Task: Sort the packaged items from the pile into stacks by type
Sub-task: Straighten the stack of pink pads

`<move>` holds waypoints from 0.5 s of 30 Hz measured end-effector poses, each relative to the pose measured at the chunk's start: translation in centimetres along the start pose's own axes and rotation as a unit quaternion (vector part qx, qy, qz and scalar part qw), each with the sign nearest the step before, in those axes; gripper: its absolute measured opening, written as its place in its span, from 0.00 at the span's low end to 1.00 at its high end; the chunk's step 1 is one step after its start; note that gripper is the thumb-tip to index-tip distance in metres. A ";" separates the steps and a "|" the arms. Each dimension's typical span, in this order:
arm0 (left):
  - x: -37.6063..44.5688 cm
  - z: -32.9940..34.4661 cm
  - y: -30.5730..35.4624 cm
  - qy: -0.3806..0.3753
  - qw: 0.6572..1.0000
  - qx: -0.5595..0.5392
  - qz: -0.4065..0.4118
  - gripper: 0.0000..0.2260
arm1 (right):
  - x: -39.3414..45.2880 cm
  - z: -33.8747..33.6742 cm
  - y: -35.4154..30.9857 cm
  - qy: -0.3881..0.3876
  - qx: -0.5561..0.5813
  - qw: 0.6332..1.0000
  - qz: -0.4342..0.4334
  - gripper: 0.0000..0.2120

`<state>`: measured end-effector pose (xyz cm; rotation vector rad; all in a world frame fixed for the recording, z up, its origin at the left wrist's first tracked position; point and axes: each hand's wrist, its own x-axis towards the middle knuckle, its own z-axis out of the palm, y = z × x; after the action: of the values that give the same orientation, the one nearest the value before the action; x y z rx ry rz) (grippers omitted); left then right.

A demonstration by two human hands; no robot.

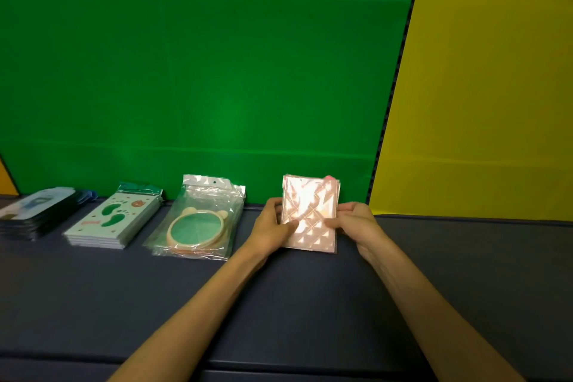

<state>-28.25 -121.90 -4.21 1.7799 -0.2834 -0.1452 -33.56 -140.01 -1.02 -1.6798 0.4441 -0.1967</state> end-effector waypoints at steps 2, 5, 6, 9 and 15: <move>-0.3 -0.2 0.2 0.015 0.998 0.030 0.051 0.26 | -0.2 0.2 -0.2 0.011 -0.009 0.998 -0.056 0.21; -0.5 -0.7 0.0 0.008 0.989 0.074 0.127 0.33 | 0.0 0.7 0.4 0.003 -0.015 0.992 -0.126 0.23; -0.6 -0.8 -0.2 -0.004 0.987 0.078 0.138 0.36 | 0.0 0.8 0.6 -0.009 -0.018 0.990 -0.137 0.24; -1.0 -1.0 -0.6 -0.009 0.991 0.053 0.122 0.43 | -0.3 1.1 1.4 -0.050 0.001 0.989 -0.139 0.25; -1.8 -0.5 -0.4 -0.021 0.991 0.017 0.134 0.36 | -1.1 2.0 2.1 -0.019 0.037 0.987 -0.157 0.23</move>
<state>-29.80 -120.88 -4.56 1.7557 -0.5548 0.0138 -34.18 -138.02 -3.30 -1.6713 0.1404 -0.4069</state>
